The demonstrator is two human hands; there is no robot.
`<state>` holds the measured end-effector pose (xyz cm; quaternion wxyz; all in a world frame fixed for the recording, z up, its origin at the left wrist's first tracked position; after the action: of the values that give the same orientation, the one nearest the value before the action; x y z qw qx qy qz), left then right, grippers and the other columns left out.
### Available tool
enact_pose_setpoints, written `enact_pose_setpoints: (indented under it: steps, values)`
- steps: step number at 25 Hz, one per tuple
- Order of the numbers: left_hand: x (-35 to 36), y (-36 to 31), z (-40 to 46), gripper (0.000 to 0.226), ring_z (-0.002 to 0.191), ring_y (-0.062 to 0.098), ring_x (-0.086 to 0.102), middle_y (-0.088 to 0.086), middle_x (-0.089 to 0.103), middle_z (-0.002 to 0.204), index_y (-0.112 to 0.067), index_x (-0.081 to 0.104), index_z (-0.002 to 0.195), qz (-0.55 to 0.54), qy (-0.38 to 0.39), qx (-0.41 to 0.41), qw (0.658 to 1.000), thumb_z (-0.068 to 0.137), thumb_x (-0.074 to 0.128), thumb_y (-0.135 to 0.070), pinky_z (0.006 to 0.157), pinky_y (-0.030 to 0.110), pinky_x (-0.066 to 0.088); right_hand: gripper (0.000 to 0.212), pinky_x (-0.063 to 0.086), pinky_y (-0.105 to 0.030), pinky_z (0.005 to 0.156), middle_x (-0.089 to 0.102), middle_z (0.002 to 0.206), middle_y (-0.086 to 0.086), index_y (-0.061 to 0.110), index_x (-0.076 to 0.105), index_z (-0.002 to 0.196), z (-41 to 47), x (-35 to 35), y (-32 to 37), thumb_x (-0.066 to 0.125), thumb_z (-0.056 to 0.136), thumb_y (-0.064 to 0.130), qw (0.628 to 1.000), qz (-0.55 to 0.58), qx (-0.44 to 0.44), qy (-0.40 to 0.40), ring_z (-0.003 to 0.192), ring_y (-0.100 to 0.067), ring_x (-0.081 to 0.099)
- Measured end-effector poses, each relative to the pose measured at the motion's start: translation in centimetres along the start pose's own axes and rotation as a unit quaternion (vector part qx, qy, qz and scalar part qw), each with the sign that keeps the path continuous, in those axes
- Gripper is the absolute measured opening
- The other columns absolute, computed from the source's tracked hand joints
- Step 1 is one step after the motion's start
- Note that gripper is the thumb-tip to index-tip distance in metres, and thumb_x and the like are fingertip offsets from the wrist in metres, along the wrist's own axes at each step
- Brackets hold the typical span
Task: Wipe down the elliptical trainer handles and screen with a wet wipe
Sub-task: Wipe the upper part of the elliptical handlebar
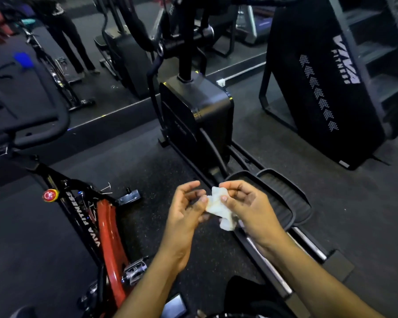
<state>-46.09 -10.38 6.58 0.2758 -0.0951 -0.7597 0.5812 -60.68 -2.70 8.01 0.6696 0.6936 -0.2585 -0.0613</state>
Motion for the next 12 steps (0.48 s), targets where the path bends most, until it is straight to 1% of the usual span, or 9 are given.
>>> enact_pose_setpoints:
  steps: [1, 2, 3, 5, 7, 8, 9, 11, 12]
  values:
    - [0.1, -0.5, 0.7, 0.032, 0.096, 0.018, 0.070, 0.008, 0.072, 0.114, -0.031, 0.067, 0.126, 0.010, 0.009, -0.029, 0.999, 0.094, 0.074, -0.033, 0.081, 0.032, 0.059, 0.020, 0.058, -0.039, 0.073, 0.075, 0.101, -0.010, 0.026, 0.075, 0.102, 1.1, 0.1, 0.1, 0.073, 0.091, 0.009, 0.999, -0.028, -0.017, 0.011, 0.092, -0.027, 0.073]
    - [0.2, -0.9, 1.5, 0.030, 0.093, 0.021, 0.071, 0.011, 0.074, 0.113, -0.030, 0.067, 0.126, 0.015, 0.023, -0.049, 0.998, 0.096, 0.069, -0.032, 0.078, 0.033, 0.060, 0.022, 0.059, -0.044, 0.078, 0.075, 0.101, -0.011, 0.025, 0.075, 0.104, 2.4, 0.1, 0.2, 0.070, 0.094, 0.006, 0.998, -0.047, -0.030, 0.024, 0.095, -0.029, 0.073]
    - [0.2, -1.5, 2.6, 0.027, 0.091, 0.022, 0.072, 0.014, 0.074, 0.111, -0.026, 0.069, 0.125, 0.021, 0.035, -0.046, 0.998, 0.098, 0.067, -0.024, 0.076, 0.032, 0.060, 0.023, 0.060, -0.047, 0.081, 0.075, 0.101, -0.012, 0.023, 0.074, 0.107, 3.8, 0.2, 0.4, 0.067, 0.095, 0.003, 0.997, -0.060, -0.039, 0.036, 0.096, -0.030, 0.073]
    - [0.1, -2.8, 5.3, 0.026, 0.095, 0.022, 0.072, 0.012, 0.075, 0.106, -0.018, 0.073, 0.120, 0.061, 0.023, 0.005, 0.998, 0.097, 0.068, -0.006, 0.079, 0.030, 0.060, 0.020, 0.060, -0.041, 0.079, 0.075, 0.101, -0.011, 0.018, 0.072, 0.110, 7.0, 0.2, 1.3, 0.064, 0.098, 0.004, 0.995, -0.074, -0.051, 0.047, 0.097, -0.029, 0.073]
    - [0.1, -4.5, 8.5, 0.030, 0.100, 0.020, 0.071, 0.005, 0.077, 0.107, -0.016, 0.074, 0.117, 0.082, -0.020, 0.047, 0.995, 0.093, 0.071, 0.002, 0.083, 0.028, 0.059, 0.016, 0.058, -0.033, 0.074, 0.075, 0.103, -0.009, 0.019, 0.072, 0.109, 10.6, -0.1, 2.4, 0.065, 0.098, 0.010, 0.994, -0.078, -0.056, 0.054, 0.096, -0.025, 0.073]
    - [0.2, -5.4, 9.9, 0.034, 0.102, 0.019, 0.071, 0.004, 0.078, 0.109, -0.016, 0.074, 0.118, 0.078, -0.037, 0.056, 0.995, 0.091, 0.073, 0.004, 0.084, 0.027, 0.058, 0.016, 0.058, -0.032, 0.073, 0.074, 0.104, -0.007, 0.021, 0.072, 0.110, 12.2, -0.1, 3.0, 0.070, 0.095, 0.015, 0.993, -0.084, -0.055, 0.066, 0.095, -0.023, 0.073]
    - [0.5, -6.4, 11.3, 0.040, 0.105, 0.019, 0.072, 0.004, 0.078, 0.112, -0.017, 0.073, 0.121, 0.070, -0.043, 0.063, 0.995, 0.087, 0.076, 0.004, 0.086, 0.027, 0.058, 0.020, 0.059, -0.033, 0.075, 0.074, 0.105, -0.006, 0.025, 0.071, 0.110, 13.7, -0.1, 3.8, 0.077, 0.091, 0.023, 0.990, -0.099, -0.056, 0.083, 0.094, -0.021, 0.073]
    - [1.3, -8.3, 14.6, 0.054, 0.114, 0.021, 0.071, 0.004, 0.076, 0.121, -0.018, 0.070, 0.128, 0.064, -0.030, 0.078, 0.994, 0.080, 0.081, 0.003, 0.090, 0.030, 0.058, 0.029, 0.060, -0.036, 0.078, 0.074, 0.100, -0.004, 0.031, 0.071, 0.105, 17.6, -0.2, 5.6, 0.084, 0.080, 0.037, 0.979, -0.147, -0.074, 0.117, 0.092, -0.019, 0.073]
    - [1.7, -9.2, 16.2, 0.060, 0.118, 0.023, 0.070, 0.005, 0.074, 0.126, -0.019, 0.068, 0.132, 0.068, -0.017, 0.083, 0.994, 0.079, 0.081, 0.005, 0.093, 0.031, 0.058, 0.025, 0.060, -0.036, 0.077, 0.075, 0.095, -0.004, 0.029, 0.072, 0.101, 19.5, -0.3, 6.5, 0.084, 0.079, 0.036, 0.975, -0.159, -0.090, 0.126, 0.088, -0.017, 0.072]
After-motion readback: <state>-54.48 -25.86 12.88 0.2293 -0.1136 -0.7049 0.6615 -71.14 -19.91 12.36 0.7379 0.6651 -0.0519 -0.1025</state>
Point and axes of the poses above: each hand's wrist, its own z-axis towards the middle knuckle, its own x-axis out of the palm, y = z × x, the point moved 1 cm from there along z, towards the middle knuckle
